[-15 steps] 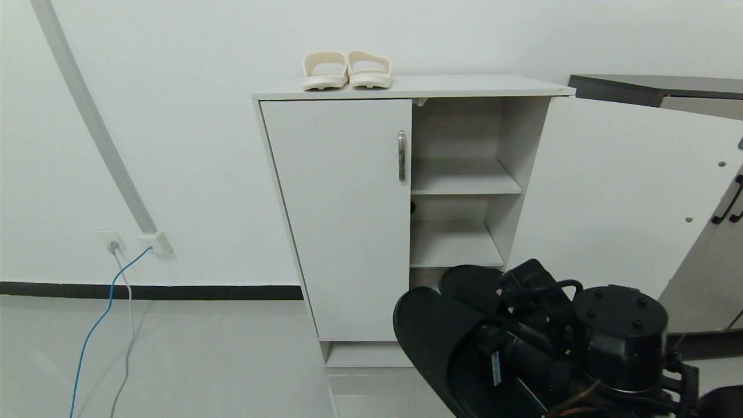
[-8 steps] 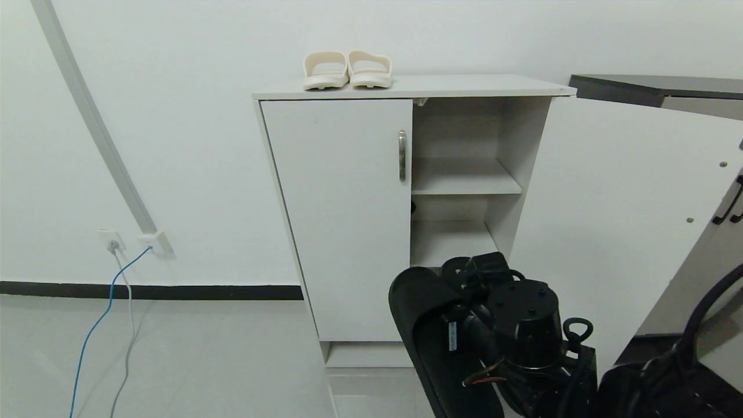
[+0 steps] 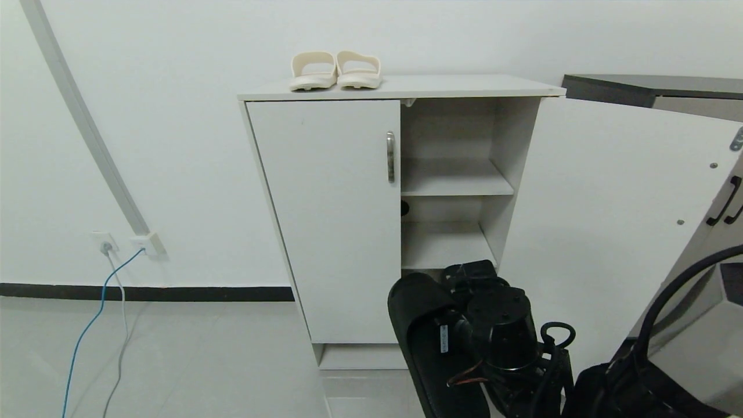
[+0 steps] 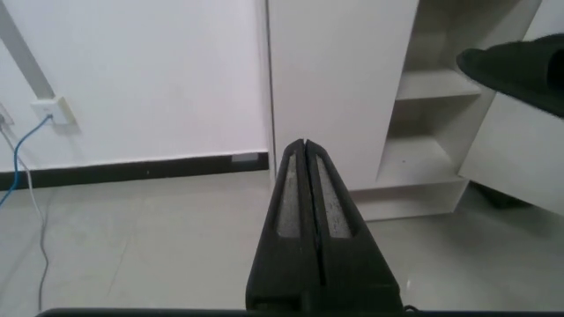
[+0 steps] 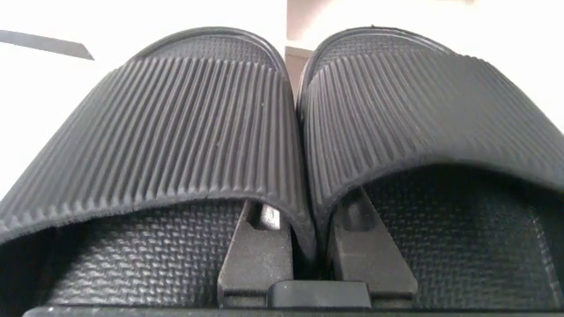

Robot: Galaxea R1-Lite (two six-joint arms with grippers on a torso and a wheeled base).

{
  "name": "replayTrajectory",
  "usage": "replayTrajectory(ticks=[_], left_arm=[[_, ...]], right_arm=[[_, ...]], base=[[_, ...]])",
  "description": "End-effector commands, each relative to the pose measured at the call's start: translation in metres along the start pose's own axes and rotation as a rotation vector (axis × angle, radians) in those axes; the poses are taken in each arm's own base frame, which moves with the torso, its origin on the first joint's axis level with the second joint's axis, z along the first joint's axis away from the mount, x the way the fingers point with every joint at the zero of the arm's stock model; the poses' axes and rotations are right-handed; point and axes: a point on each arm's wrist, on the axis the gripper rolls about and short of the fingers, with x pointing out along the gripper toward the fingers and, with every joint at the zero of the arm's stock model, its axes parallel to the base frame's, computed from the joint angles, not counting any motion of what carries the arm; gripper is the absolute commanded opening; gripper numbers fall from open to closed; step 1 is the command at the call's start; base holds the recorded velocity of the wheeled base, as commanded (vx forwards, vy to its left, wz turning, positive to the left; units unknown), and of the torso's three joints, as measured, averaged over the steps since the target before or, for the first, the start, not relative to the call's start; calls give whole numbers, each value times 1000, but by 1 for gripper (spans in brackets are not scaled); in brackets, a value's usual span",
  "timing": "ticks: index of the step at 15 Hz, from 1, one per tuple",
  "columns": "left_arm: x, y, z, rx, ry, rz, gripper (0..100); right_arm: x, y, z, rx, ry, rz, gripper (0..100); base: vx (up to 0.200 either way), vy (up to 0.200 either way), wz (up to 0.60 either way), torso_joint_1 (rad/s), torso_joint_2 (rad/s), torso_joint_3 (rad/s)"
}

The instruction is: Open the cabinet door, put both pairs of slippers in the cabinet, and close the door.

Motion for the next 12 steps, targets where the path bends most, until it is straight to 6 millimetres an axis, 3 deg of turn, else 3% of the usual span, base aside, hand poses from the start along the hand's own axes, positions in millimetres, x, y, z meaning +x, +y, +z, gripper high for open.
replayTrajectory(ticks=[1, 4, 6, 12], left_arm=[[0, 0, 0, -1, 4, 0, 0], [0, 0, 0, -1, 4, 0, 0], [0, 0, 0, -1, 4, 0, 0], [0, 0, 0, -1, 4, 0, 0]], right_arm=[[5, 0, -5, -6, 10, -19, 0], [9, -2, 0, 5, -16, -74, 0], [17, -1, -7, -3, -1, -82, 0], [85, 16, -28, 29, -38, -123, 0]], base=[[0, 0, 0, 0, 0, 0], [0, 0, 0, 0, 0, 0], [0, 0, 0, 0, 0, 0], [0, 0, 0, 0, 0, 0]])
